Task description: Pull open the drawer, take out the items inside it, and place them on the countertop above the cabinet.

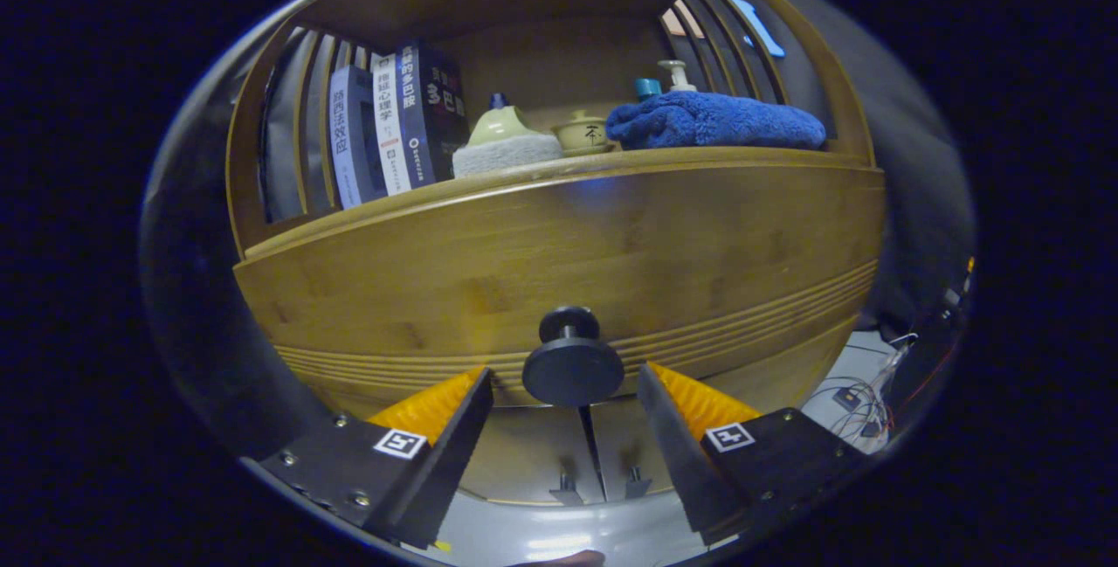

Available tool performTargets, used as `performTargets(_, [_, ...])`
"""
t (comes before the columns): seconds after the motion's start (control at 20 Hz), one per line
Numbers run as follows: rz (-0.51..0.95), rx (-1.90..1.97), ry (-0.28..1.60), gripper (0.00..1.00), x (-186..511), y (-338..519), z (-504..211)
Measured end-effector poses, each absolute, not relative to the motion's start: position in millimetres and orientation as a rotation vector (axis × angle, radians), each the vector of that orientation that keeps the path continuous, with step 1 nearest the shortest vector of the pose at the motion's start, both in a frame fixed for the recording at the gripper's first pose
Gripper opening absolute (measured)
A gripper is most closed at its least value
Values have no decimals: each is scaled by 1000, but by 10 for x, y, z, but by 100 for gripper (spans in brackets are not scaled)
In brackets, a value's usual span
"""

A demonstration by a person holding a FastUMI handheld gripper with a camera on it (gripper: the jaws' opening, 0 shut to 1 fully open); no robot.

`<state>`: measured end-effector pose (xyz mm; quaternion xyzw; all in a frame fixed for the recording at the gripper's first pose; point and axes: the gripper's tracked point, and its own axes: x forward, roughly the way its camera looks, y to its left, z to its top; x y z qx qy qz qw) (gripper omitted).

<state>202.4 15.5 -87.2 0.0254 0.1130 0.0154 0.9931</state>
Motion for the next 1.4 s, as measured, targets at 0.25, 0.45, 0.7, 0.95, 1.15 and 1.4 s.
performTargets(0.25, [37,-6,238,100,1746,336,-653])
performTargets(0.45, [40,-13,221,100,1436,323,-433])
performTargets(0.7, [66,-52,130,100,939,386,199])
performTargets(0.95, [67,-94,19,100,387,465,905])
performTargets(1.15, [81,-93,-75,99,-65,530,1431])
performTargets(1.4, [76,-113,-190,99,-702,557,1958])
